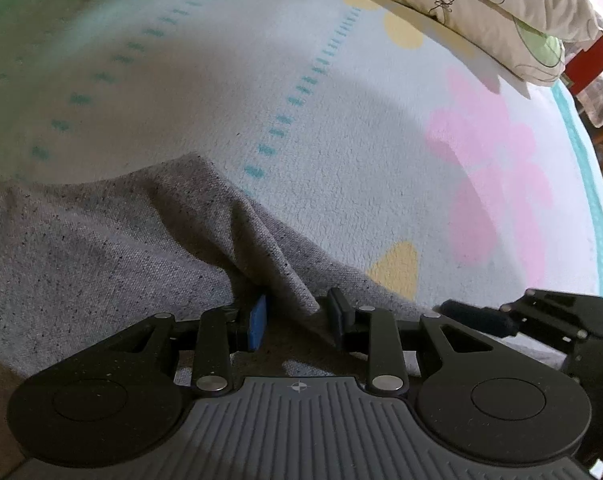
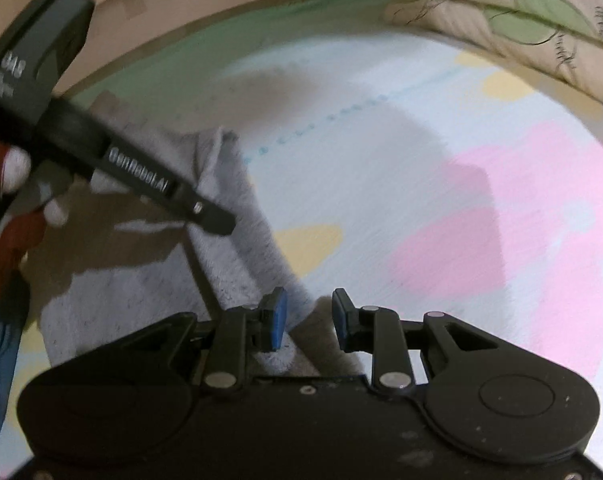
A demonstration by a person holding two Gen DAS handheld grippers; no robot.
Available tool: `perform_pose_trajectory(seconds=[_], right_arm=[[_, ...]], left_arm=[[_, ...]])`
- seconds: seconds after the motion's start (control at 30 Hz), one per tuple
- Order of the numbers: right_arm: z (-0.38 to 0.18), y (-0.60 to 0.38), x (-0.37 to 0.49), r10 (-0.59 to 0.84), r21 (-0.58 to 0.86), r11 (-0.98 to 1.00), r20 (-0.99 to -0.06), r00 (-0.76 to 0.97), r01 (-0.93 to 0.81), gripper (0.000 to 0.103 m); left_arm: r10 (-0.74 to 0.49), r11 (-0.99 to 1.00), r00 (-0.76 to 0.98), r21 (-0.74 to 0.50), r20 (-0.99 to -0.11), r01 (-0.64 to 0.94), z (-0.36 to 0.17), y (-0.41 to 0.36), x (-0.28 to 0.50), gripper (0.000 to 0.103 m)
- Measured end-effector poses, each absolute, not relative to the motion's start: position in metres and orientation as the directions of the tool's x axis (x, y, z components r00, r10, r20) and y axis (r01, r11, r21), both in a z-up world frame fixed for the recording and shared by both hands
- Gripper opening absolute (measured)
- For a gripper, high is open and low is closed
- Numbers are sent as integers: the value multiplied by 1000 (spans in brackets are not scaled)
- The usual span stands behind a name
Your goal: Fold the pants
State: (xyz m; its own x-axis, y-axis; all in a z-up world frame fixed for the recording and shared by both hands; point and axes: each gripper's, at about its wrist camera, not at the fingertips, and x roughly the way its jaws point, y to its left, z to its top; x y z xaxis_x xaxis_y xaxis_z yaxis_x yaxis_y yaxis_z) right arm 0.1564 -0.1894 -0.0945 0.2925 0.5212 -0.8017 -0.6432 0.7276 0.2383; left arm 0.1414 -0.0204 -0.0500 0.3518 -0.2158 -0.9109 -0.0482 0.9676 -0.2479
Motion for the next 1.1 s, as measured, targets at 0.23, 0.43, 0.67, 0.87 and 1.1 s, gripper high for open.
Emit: perform_pose_trajectory(seconds=[0.23,0.43,0.67,0.87,1.1], right_arm=[[-97,-176,140,433,86,737,-822,370,-670,0],[-89,-185,142,422,117,806,-802,424,-581,6],[-36,-218,116,466,184,851,-695,547,-492,10],[-68,-186,105,461,186,823,-771,440,-536,10],[-96,-199,133,350,212,918,-829,436,-334,3]], left_arm=[[-220,966,345,-253,-913,-53,-50,-21,144,31],[-247,954,394,-294,-886,-64,-32,-8,140,31],[-260,936,456,-339,-851,-99,-20,11,125,32],[-212,946,470,-301,-857,-122,-42,10,143,32],[-170,953,459,-264,-872,-148,-42,15,165,32]])
